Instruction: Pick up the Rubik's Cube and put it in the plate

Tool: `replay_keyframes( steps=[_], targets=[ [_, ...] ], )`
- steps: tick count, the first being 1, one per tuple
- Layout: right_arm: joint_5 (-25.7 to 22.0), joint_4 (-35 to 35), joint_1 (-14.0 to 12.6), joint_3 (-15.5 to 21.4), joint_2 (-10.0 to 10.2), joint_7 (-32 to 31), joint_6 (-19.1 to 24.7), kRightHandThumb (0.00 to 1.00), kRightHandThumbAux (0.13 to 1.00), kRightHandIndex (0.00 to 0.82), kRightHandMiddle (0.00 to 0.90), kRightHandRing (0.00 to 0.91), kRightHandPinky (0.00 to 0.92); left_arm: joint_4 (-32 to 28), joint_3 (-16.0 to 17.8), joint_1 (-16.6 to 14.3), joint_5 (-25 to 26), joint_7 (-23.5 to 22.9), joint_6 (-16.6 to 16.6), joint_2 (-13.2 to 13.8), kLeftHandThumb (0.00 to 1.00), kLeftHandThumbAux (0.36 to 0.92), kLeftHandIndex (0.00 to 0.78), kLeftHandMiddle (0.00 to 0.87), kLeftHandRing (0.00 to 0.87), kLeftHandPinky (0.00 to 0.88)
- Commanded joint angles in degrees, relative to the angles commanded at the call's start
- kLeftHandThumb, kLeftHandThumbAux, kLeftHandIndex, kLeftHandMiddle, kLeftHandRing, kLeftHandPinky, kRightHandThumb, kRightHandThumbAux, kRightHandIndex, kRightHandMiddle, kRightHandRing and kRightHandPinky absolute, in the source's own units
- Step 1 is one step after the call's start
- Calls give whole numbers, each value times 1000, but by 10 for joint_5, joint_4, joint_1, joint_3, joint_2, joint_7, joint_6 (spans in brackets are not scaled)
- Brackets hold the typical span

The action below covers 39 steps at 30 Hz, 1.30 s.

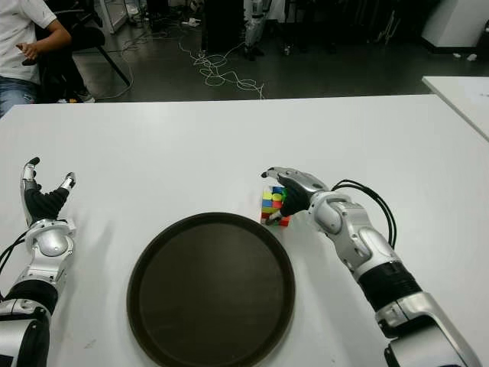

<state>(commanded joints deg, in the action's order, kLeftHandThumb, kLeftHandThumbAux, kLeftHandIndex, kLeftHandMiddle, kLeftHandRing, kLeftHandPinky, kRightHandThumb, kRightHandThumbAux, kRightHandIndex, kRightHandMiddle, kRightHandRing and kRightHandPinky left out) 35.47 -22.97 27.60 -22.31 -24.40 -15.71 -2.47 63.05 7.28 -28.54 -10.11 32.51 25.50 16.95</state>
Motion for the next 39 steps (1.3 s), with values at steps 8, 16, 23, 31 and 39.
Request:
replay_keyframes(
  steps=[8,16,23,31,39],
  targets=[
    [-6,0,-3,5,2,5,-8,0,772,4,39,37,23,0,2,-2,2,0,-3,-1,0,711,5,2,0,5],
    [3,13,-3,-1,5,-13,19,0,764,0,40,38,12,-2,3,-1,4,-1,-8,-3,0,709,2,0,0,0],
    [7,22,-4,-4,7,-26,42,0,759,0,25,22,3,-4,6,-1,9,-4,-9,-4,0,702,0,2,0,3],
    [20,29,-3,-12,5,-36,58,0,771,0,22,13,0,-6,7,0,10,-3,-10,-4,0,714,6,5,0,2],
    [20,26,-3,-16,3,-43,54,0,779,0,18,7,0,-6,5,0,6,0,-13,-4,0,719,4,9,0,12]
  ],
)
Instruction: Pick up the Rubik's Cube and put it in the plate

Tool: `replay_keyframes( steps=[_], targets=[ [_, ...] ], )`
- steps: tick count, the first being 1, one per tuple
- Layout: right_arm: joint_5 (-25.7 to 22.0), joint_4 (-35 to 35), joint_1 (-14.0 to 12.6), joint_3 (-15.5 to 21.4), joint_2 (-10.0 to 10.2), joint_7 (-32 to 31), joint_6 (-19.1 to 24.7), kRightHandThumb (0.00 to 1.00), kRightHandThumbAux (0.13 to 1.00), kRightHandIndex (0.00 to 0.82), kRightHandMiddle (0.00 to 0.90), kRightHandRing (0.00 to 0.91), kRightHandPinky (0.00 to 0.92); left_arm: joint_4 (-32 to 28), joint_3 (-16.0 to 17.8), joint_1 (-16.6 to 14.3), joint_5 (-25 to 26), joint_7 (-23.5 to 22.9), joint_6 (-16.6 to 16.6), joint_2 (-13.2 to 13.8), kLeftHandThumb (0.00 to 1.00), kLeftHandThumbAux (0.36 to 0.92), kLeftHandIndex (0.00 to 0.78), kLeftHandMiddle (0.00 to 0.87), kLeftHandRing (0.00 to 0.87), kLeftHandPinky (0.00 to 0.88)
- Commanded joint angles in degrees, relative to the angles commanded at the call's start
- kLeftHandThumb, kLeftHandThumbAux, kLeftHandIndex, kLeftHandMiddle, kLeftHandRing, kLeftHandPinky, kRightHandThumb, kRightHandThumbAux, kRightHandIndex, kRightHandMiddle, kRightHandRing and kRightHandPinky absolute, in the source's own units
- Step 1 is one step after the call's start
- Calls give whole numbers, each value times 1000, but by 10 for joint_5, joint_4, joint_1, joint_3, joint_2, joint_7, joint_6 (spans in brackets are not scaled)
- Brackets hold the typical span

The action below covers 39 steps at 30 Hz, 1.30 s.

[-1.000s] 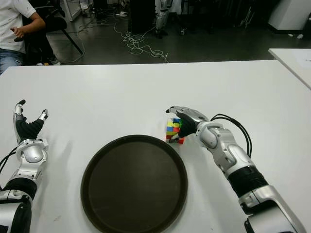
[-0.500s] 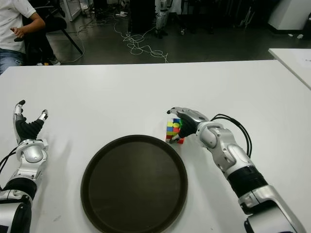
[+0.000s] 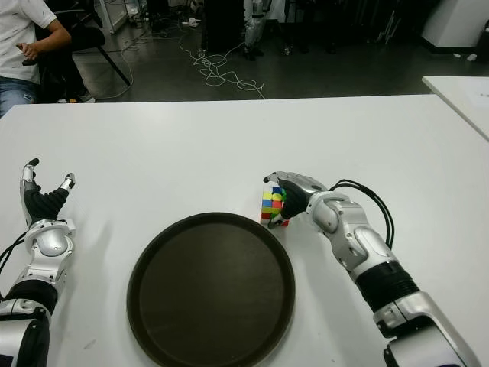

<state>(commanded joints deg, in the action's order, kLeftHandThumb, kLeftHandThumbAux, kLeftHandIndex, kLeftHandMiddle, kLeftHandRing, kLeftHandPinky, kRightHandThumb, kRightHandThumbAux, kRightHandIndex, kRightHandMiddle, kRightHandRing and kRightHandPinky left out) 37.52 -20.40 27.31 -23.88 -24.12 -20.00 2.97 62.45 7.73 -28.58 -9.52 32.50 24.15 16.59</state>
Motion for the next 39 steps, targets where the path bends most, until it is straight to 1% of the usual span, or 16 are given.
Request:
replay_keyframes(
  steps=[6,11,15,24,28,33,39],
  targets=[
    [-2,-9,2,-1,-1,-5,-6,0,786,0,24,12,0,2,-1,-1,-1,-1,-2,1,0,722,5,17,8,18],
    [0,5,6,-5,-3,-32,9,0,777,0,26,15,0,2,-1,-1,0,-3,2,1,0,727,11,13,4,18],
    [1,8,7,-6,-5,-45,15,0,790,0,27,14,0,3,0,-2,1,-1,3,1,0,717,14,21,12,24],
    [2,14,5,-4,-7,-43,12,0,793,0,23,6,0,2,-3,-1,-5,1,1,3,0,710,8,7,2,20],
    [3,17,5,-3,-7,-44,13,0,778,0,28,7,0,2,-5,0,-7,3,-2,4,0,705,4,9,6,22],
    [5,15,8,-7,-7,-54,21,0,766,0,32,12,0,3,-5,-1,-7,3,-5,4,0,719,2,3,3,24],
    [10,8,12,-13,-8,-59,24,0,757,0,40,22,0,3,-2,0,-3,0,5,2,0,723,4,3,0,22]
  ],
)
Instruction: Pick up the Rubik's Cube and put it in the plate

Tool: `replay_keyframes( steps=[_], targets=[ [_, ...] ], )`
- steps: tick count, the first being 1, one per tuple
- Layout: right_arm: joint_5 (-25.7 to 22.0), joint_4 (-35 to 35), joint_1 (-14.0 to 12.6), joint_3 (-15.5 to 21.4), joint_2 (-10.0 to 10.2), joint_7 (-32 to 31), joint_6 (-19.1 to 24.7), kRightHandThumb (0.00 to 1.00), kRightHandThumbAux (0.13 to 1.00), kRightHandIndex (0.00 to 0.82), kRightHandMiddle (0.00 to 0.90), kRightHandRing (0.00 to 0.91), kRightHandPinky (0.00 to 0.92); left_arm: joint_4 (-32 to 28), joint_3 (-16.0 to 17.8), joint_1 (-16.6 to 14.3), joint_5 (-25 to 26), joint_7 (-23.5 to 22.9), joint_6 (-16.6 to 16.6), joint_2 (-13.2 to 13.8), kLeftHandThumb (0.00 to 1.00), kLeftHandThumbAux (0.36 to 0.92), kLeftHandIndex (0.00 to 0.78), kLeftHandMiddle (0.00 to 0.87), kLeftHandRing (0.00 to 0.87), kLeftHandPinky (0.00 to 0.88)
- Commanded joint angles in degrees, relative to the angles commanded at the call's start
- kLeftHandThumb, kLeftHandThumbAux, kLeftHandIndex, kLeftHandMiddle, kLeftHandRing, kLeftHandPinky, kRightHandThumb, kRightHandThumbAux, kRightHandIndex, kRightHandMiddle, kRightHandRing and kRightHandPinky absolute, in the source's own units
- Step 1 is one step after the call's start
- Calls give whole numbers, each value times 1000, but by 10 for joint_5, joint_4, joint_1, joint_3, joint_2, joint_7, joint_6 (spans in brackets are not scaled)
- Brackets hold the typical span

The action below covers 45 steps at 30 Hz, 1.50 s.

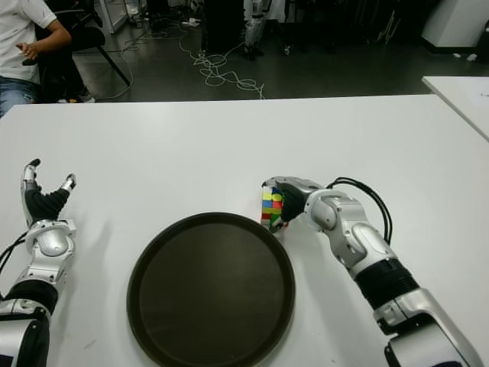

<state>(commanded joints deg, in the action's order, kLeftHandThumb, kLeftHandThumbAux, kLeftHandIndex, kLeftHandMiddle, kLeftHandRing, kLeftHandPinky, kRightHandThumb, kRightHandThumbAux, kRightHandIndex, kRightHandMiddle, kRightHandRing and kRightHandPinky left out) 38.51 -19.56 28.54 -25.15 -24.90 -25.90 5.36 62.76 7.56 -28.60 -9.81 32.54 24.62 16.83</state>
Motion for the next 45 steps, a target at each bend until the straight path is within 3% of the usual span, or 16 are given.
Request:
replay_keyframes(
  steps=[17,29,35,38,41,42,43,44,45],
  targets=[
    [8,-7,9,-7,0,-15,14,0,681,0,45,34,0,1,1,0,1,2,2,0,0,727,13,16,7,19],
    [13,-13,15,-16,-3,-10,11,0,738,0,58,30,0,0,2,-1,3,-1,-4,-1,0,722,10,15,10,24],
    [9,-19,10,-11,1,19,3,0,773,36,89,57,3,-3,2,0,4,-3,-4,-1,0,725,11,6,1,8],
    [-1,-33,2,0,5,71,-27,0,787,64,103,77,29,-4,2,1,4,-5,-5,-1,0,724,10,3,0,6],
    [-6,-47,-2,7,7,109,-52,7,839,148,157,120,58,-5,2,1,5,-7,-5,-1,0,710,8,0,0,7],
    [-8,-50,-3,9,10,118,-55,44,845,196,194,155,86,-5,3,1,5,-7,-5,-2,0,705,6,0,0,8],
    [-9,-53,-3,11,11,125,-58,272,805,275,251,217,150,-5,3,1,6,-8,-5,-2,0,702,5,0,0,9],
    [-13,-57,-5,16,15,135,-58,354,791,303,272,240,173,-5,4,1,7,-8,-5,-2,0,701,4,0,0,10],
    [-15,-59,-6,19,18,141,-58,475,768,346,350,330,263,-5,4,0,8,-8,-5,-2,0,707,3,1,0,11]
  ],
)
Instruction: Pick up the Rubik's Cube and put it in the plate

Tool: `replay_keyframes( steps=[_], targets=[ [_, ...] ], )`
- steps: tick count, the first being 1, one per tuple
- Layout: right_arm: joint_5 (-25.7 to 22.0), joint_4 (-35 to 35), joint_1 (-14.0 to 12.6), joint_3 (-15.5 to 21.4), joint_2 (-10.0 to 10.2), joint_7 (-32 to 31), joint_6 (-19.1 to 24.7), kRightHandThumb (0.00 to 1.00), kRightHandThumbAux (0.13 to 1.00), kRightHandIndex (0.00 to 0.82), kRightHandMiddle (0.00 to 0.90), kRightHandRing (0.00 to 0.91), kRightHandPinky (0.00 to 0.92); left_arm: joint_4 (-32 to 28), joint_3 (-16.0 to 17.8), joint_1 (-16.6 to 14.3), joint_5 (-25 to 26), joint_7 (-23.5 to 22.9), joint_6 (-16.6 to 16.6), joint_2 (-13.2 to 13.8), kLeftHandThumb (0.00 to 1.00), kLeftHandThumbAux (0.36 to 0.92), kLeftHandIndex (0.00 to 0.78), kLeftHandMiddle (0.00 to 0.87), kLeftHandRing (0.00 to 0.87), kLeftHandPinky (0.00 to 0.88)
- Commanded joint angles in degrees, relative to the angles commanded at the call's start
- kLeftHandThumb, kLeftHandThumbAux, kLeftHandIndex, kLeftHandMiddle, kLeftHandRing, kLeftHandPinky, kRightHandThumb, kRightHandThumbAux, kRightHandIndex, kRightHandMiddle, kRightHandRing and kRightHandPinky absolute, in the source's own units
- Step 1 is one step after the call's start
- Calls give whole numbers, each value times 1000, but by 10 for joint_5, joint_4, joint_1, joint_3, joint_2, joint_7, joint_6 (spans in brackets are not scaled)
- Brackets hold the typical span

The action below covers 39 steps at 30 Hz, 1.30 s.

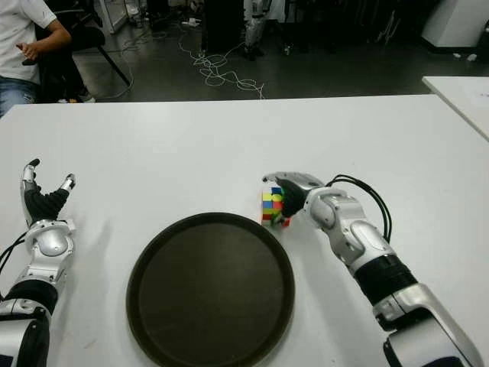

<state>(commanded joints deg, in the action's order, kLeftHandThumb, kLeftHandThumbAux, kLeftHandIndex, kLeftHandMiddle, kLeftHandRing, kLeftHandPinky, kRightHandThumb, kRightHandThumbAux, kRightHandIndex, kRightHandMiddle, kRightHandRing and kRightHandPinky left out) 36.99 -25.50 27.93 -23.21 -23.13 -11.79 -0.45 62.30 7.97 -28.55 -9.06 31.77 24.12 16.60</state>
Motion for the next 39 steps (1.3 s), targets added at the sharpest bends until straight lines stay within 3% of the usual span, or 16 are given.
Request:
replay_keyframes(
  steps=[2,8,20,39],
  targets=[
    [-6,-3,-3,7,6,12,3,605,743,393,467,460,400,2,1,-1,1,0,1,0,0,720,2,3,0,15],
    [-16,-12,-6,19,17,34,6,692,724,427,635,632,590,2,0,-1,-2,3,3,1,0,732,7,18,14,33],
    [-43,-34,-6,37,32,51,4,704,719,434,754,749,730,-2,-1,2,-3,4,1,0,0,711,3,0,0,17],
    [-73,-67,-1,48,39,71,-26,708,717,439,793,784,766,-3,-5,2,-8,6,2,0,0,703,6,0,0,16]
  ],
)
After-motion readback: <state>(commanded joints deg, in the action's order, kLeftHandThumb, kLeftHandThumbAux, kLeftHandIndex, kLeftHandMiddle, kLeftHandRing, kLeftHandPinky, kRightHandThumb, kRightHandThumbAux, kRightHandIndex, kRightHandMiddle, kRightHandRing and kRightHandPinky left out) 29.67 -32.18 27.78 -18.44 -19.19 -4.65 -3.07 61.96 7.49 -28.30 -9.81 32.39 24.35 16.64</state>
